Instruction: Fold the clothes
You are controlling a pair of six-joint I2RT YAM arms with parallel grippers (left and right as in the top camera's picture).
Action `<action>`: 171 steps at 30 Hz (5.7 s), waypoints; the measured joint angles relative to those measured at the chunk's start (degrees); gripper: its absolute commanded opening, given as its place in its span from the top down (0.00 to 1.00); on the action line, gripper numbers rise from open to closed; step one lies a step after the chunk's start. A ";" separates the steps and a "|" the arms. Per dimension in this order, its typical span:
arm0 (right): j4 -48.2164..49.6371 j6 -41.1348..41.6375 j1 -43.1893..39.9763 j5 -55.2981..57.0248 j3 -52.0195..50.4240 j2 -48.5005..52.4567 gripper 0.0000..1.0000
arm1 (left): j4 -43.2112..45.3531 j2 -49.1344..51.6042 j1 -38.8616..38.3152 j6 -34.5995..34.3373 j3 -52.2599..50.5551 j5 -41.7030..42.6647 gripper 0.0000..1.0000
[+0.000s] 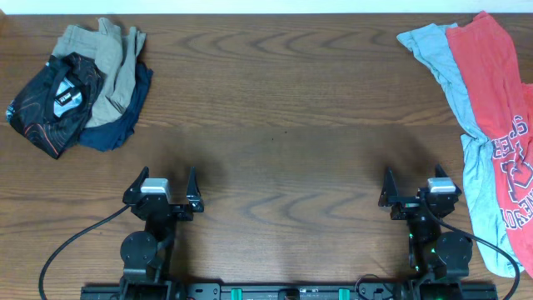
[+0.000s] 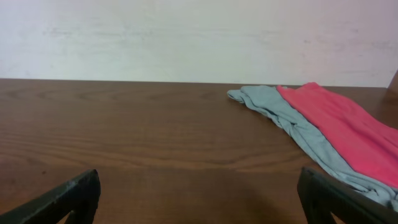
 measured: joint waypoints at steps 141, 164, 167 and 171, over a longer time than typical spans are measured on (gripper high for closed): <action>-21.27 3.37 -27.41 -12.37 49.40 97.53 0.99 | -29.35 62.77 -0.04 -7.34 37.75 1.81 0.02; -9.09 0.83 17.77 -22.16 52.85 98.27 0.44 | -25.07 62.77 -0.04 -7.72 37.77 1.99 0.02; -14.12 1.55 13.99 -14.71 55.39 97.74 0.36 | -24.92 62.77 -0.04 -10.12 37.77 1.99 0.02; -18.69 1.77 8.20 -6.43 57.05 95.62 0.34 | -23.50 62.77 -0.04 -16.20 37.77 2.43 0.02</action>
